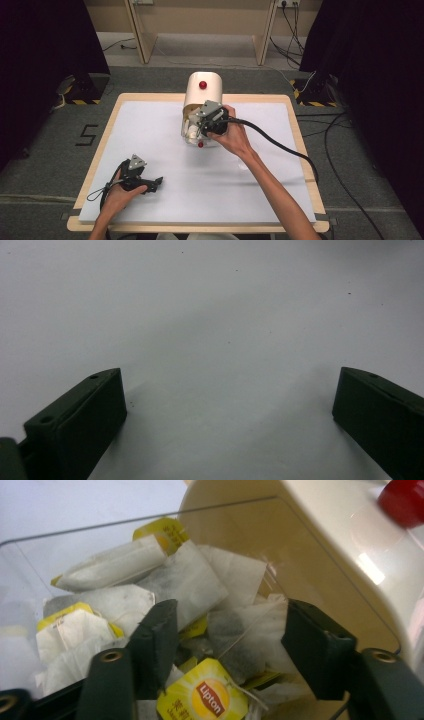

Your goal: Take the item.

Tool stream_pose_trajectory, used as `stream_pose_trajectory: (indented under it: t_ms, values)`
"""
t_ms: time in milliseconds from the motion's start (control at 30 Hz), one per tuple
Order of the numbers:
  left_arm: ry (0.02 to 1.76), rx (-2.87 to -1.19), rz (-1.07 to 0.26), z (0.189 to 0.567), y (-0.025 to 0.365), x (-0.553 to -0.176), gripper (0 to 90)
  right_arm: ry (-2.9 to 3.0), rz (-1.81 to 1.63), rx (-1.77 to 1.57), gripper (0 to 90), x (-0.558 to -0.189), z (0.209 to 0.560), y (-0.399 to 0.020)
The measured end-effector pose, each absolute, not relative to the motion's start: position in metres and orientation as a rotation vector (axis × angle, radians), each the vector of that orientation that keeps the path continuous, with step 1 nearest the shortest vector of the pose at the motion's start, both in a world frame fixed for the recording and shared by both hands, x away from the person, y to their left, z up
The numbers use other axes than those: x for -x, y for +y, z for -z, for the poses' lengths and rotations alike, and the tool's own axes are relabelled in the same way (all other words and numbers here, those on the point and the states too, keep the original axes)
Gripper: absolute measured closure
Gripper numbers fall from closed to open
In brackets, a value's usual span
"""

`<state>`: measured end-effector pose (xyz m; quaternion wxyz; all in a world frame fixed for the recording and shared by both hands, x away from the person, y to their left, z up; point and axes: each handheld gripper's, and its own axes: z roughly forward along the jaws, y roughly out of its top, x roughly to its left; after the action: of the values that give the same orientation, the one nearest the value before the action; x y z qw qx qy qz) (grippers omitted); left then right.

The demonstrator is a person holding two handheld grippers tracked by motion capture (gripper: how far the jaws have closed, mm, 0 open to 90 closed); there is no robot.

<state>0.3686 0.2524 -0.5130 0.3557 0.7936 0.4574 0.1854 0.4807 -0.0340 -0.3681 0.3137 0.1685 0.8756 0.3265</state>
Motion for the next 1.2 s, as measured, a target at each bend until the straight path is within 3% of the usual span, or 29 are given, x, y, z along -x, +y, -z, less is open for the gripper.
stream_pose_trajectory:
  t_ms: [100, 200, 300, 1200]
  values:
    - [1.182, -2.05, -0.479, 0.513, 0.252, -0.369, 0.0, 2.337, -0.821, -0.436, 52.6, -0.482, 0.372, -0.035]
    - [1.182, -2.05, -0.479, 0.513, 0.252, -0.369, 0.0, 2.337, -0.843, -0.445, 72.3, -0.476, 0.371, -0.035]
    - [1.181, -2.05, -0.479, 0.513, 0.252, -0.369, 0.0, 2.336, -0.854, -0.457, 80.1, -0.474, 0.368, -0.037]
    - [1.182, -2.051, -0.479, 0.513, 0.252, -0.369, 0.0, 2.205, -1.238, -0.444, 83.7, -0.43, 0.309, -0.079]
